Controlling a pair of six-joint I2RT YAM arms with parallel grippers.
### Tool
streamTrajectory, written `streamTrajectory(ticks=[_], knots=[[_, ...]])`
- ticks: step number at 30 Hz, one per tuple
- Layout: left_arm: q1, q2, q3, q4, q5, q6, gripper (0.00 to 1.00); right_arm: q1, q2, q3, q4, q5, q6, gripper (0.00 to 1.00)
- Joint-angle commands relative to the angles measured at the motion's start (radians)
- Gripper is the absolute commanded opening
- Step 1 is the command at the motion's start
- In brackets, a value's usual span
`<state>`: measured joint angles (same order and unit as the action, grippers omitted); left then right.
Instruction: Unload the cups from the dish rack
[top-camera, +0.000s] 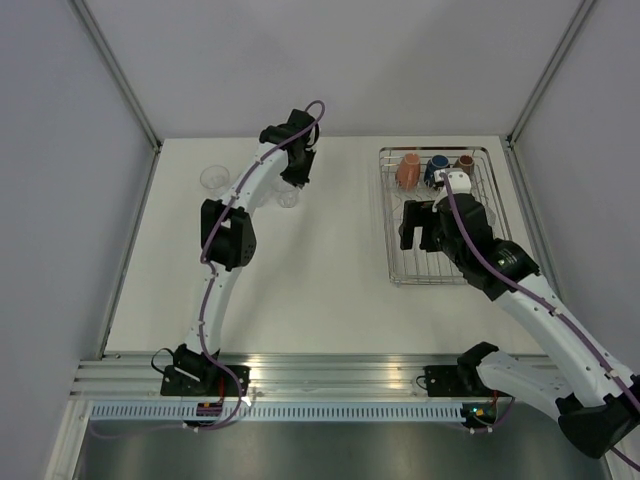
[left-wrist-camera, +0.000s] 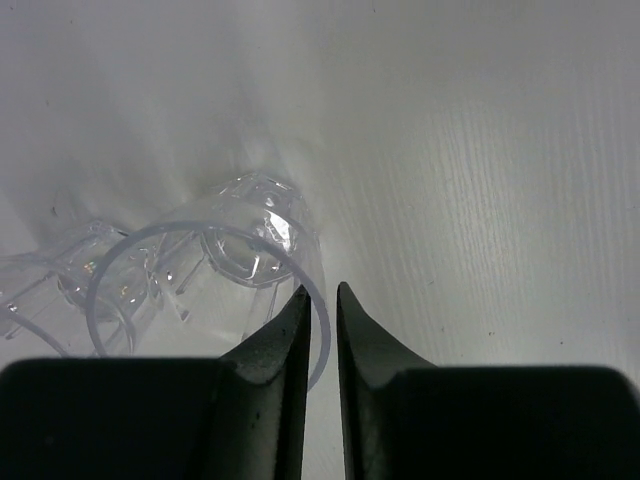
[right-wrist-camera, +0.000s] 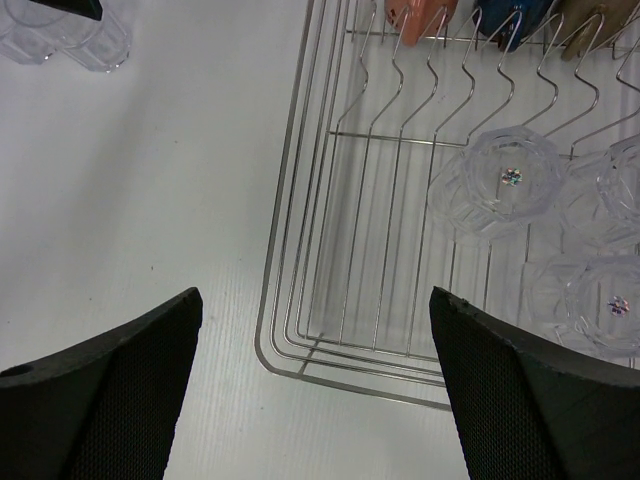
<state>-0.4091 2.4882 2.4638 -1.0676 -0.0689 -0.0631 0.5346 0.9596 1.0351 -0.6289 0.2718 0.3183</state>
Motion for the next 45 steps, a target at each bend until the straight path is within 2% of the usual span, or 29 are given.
streamTrajectory(ticks=[1, 6, 9, 10, 11, 13, 15, 16, 20, 24, 26, 29, 33, 36, 45], knots=[[0.003, 0.031, 0.058, 0.024, 0.02, 0.055, 0.23, 0.001, 0.005, 0.026, 0.009, 0.02, 0.011, 0.98], [0.004, 0.021, 0.061, 0.044, 0.049, 0.043, 0.3, 0.001, 0.047, 0.033, 0.029, 0.053, 0.005, 0.98], [0.004, -0.024, 0.058, 0.052, 0.099, 0.022, 0.42, -0.005, 0.099, 0.054, 0.015, 0.09, 0.018, 0.98], [0.003, -0.056, 0.055, 0.055, 0.119, 0.019, 0.48, -0.01, 0.113, 0.071, 0.009, 0.096, 0.019, 0.98], [0.004, -0.075, 0.049, 0.057, 0.142, 0.017, 0.61, -0.027, 0.146, 0.078, -0.003, 0.101, 0.021, 0.98], [0.004, -0.133, 0.029, 0.075, 0.187, 0.008, 0.77, -0.056, 0.177, 0.1, -0.003, 0.069, 0.018, 0.98], [0.004, -0.17, 0.023, 0.086, 0.189, -0.006, 0.85, -0.134, 0.217, 0.109, 0.006, -0.015, 0.012, 0.98], [0.004, -0.201, 0.015, 0.086, 0.189, -0.012, 0.9, -0.178, 0.243, 0.124, 0.006, -0.016, 0.004, 0.98], [0.004, -0.288, -0.008, 0.089, 0.163, -0.041, 0.99, -0.231, 0.303, 0.155, 0.009, 0.033, -0.028, 0.98], [0.003, -0.397, -0.093, 0.09, 0.146, -0.144, 0.99, -0.265, 0.381, 0.183, 0.008, 0.095, -0.058, 0.98], [0.0, -0.481, -0.192, 0.113, 0.141, -0.219, 0.99, -0.289, 0.43, 0.187, 0.017, 0.095, -0.067, 0.98], [-0.023, -0.584, -0.372, 0.188, 0.127, -0.296, 0.99, -0.306, 0.479, 0.189, 0.046, 0.104, -0.074, 0.98], [-0.094, -0.809, -0.699, 0.329, 0.089, -0.346, 0.99, -0.317, 0.524, 0.183, 0.078, 0.122, -0.099, 0.98], [-0.146, -0.914, -0.851, 0.406, 0.086, -0.365, 0.99, -0.326, 0.556, 0.18, 0.09, 0.118, -0.107, 0.98], [-0.212, -1.049, -1.039, 0.423, 0.073, -0.366, 0.99, -0.392, 0.646, 0.166, 0.11, -0.017, -0.097, 0.96]])
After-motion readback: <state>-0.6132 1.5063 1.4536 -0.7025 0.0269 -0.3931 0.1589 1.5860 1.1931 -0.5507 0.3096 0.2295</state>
